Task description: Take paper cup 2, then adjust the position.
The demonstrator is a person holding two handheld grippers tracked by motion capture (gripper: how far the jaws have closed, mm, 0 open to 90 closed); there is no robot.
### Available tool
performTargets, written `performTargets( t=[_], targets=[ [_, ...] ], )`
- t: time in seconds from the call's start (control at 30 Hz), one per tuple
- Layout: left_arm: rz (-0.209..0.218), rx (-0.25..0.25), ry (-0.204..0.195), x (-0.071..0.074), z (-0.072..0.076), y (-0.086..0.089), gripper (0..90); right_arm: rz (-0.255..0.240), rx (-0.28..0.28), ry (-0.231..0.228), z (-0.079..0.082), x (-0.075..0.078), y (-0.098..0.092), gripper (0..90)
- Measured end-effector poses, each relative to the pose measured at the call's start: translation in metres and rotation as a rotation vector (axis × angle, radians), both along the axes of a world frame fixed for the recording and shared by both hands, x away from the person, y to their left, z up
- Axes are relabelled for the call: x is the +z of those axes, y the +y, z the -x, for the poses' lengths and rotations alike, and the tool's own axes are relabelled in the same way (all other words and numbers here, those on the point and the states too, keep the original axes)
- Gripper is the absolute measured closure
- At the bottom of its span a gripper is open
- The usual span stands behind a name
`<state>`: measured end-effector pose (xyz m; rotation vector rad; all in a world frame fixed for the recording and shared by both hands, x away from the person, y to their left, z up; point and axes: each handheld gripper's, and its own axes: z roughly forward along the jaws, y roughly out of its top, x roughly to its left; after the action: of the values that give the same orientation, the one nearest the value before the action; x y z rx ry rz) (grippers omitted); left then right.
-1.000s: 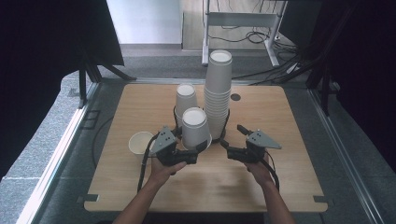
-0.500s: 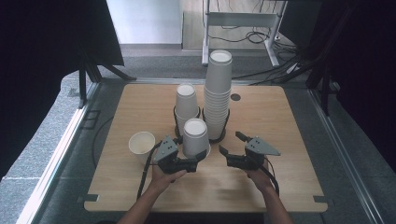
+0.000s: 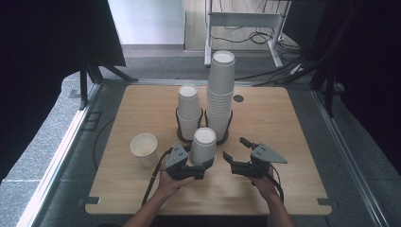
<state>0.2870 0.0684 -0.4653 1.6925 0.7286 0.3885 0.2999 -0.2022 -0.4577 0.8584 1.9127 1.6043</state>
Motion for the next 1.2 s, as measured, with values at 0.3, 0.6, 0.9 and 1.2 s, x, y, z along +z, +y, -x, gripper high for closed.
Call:
performTargets(
  t=[0.3,0.6,0.9,1.2],
  targets=[
    [-0.021,0.010,0.012,-0.008,-0.002,-0.002,13.1,-0.004,0.013,-0.002,0.002,0.001,0.001,14.8],
    [-0.036,0.019,0.021,-0.013,-0.004,-0.003,13.1,-0.019,0.028,-0.009,0.005,0.005,0.002,14.8],
    [-0.057,0.026,0.022,-0.018,-0.005,-0.006,13.0,-0.035,0.045,0.004,0.003,0.004,0.004,14.7],
    [-0.101,0.015,0.018,-0.025,-0.003,-0.015,13.1,-0.050,0.089,0.035,0.004,0.001,0.017,13.5]
  ],
)
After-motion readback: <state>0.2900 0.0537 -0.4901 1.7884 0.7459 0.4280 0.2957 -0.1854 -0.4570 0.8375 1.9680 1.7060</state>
